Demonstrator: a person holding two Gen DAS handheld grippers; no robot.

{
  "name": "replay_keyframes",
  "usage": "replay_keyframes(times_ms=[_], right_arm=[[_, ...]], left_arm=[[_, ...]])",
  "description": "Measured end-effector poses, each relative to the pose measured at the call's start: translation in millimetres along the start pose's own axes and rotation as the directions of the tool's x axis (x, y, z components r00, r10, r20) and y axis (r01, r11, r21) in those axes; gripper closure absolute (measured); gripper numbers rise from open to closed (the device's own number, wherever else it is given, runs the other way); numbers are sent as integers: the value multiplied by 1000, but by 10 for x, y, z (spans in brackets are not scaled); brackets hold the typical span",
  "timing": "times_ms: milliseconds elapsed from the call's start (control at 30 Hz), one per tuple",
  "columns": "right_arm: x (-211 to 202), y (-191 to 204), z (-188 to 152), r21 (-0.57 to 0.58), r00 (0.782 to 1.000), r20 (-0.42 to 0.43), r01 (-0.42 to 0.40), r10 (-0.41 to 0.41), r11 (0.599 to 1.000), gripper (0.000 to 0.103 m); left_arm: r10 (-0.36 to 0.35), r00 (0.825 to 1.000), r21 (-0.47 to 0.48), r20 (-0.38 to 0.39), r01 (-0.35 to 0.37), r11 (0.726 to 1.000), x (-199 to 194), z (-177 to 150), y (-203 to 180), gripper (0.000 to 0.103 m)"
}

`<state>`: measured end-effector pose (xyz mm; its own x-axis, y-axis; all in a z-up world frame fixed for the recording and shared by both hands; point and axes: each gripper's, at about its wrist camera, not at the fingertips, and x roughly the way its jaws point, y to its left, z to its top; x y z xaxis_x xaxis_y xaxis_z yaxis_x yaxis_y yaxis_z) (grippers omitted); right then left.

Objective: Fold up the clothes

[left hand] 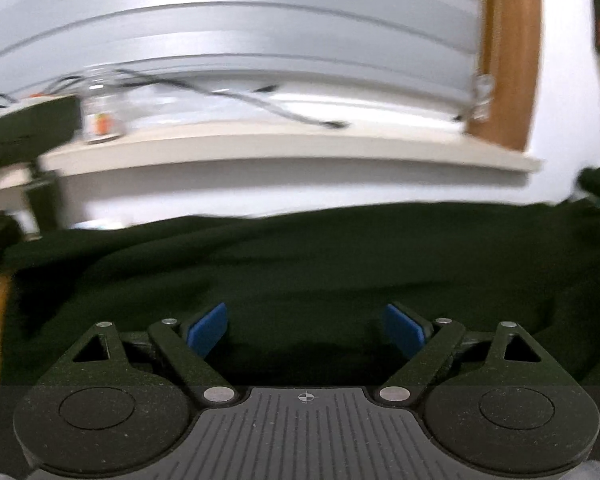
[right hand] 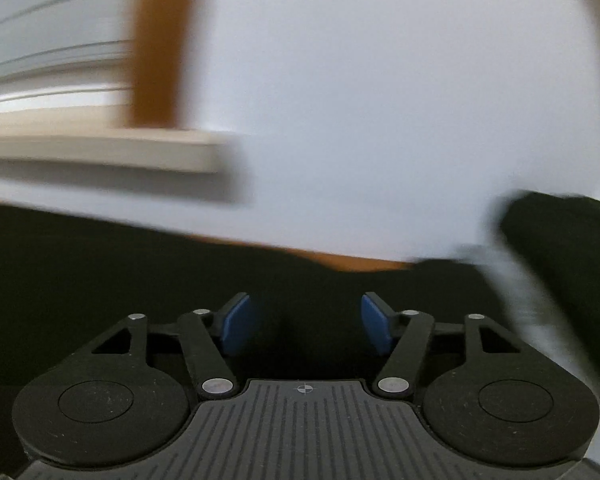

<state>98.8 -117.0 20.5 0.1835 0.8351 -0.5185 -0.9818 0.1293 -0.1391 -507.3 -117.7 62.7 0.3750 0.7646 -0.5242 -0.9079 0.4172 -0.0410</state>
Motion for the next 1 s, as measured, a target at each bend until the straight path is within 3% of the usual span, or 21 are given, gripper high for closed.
replay_keyframes(times_ms=[100, 300, 467, 600, 700, 800, 867, 900, 1000], right_arm=[[-67, 669, -7, -80, 986, 6, -166, 167, 983, 41], [-269, 1794, 49, -164, 910, -18, -410, 413, 897, 41], [-581, 2652, 140, -243, 827, -21, -549, 562, 799, 41], [-812, 3100, 195, -291, 758, -42, -632, 651, 718, 41], [-897, 3364, 179, -325, 722, -78, -671, 688, 667, 41], [-900, 3454, 112, -331, 712, -122, -686, 692, 647, 47], [-855, 3481, 91, -327, 716, -140, -686, 684, 650, 75], [-832, 3478, 83, -327, 723, -141, -679, 677, 657, 101], [-782, 3395, 112, -313, 758, -96, -639, 646, 703, 100]], left_arm=[[66, 998, -20, -4, -66, 998, -82, -60, 240, 15], [154, 988, -52, -5, -154, 987, -391, -235, 628, 15], [175, 984, -57, -14, -176, 983, -494, -359, 802, 15], [180, 983, -62, -36, -182, 981, -433, -447, 919, 15], [165, 985, -84, -45, -169, 982, -416, -485, 1003, 15], [149, 988, -97, -48, -153, 983, -407, -487, 1052, 15], [145, 988, -95, -56, -150, 984, -391, -474, 1059, 15], [146, 987, -93, -64, -152, 984, -377, -462, 1055, 15], [150, 986, -78, -78, -156, 985, -308, -411, 1040, 15]])
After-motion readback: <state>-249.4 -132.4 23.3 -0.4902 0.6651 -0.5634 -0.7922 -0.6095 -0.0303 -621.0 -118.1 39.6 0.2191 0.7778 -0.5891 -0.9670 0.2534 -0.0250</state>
